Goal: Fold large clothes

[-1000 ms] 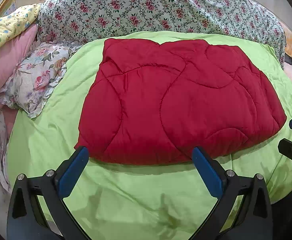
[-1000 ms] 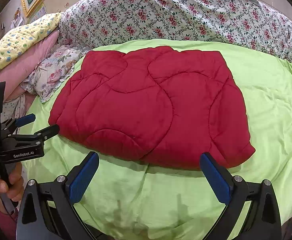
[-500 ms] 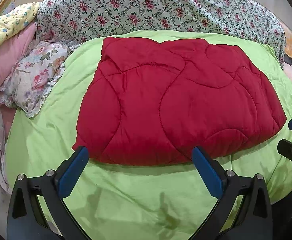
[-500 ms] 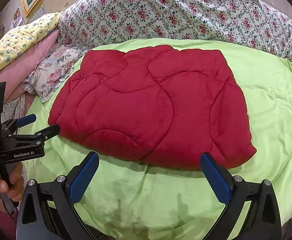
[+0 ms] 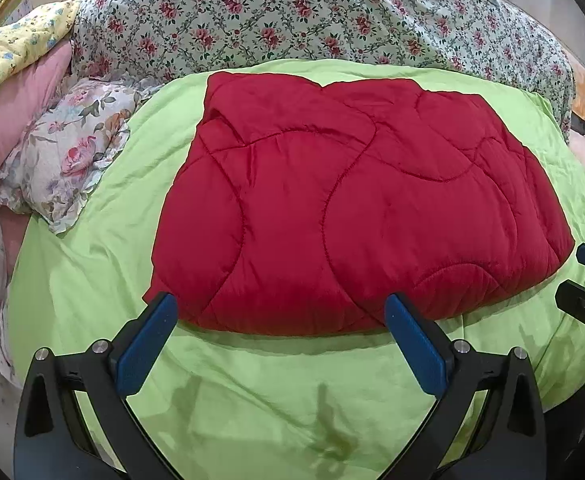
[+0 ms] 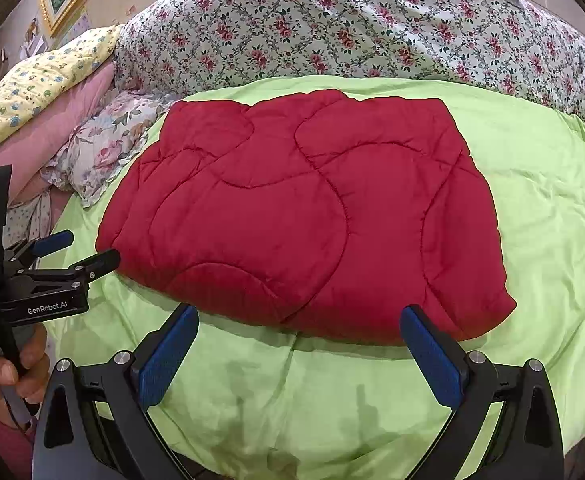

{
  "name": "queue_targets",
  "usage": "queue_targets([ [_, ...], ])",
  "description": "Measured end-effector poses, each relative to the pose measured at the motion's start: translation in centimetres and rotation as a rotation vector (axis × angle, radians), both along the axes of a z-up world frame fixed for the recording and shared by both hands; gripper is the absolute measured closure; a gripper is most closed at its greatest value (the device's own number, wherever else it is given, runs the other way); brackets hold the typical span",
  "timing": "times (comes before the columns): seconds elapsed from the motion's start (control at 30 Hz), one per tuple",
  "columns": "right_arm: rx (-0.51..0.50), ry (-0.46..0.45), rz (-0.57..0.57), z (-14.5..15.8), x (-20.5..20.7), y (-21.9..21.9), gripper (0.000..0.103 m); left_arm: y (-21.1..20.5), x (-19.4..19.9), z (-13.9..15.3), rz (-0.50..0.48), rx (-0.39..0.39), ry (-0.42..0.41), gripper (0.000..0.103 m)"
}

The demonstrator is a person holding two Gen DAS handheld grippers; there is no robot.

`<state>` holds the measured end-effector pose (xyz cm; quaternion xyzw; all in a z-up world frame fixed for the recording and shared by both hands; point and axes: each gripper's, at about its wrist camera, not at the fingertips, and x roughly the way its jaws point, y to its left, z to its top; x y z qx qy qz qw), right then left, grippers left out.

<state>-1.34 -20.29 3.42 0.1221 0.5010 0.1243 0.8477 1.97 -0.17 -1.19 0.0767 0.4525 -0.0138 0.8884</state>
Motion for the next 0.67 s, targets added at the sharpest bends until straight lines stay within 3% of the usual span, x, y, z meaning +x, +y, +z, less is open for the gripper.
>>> queue_targets([
  [0.67,0.024,0.019,-0.003,-0.4,1.0,-0.8,0.001,0.3,1.2,0.0,0.008,-0.018,0.017,0.0],
])
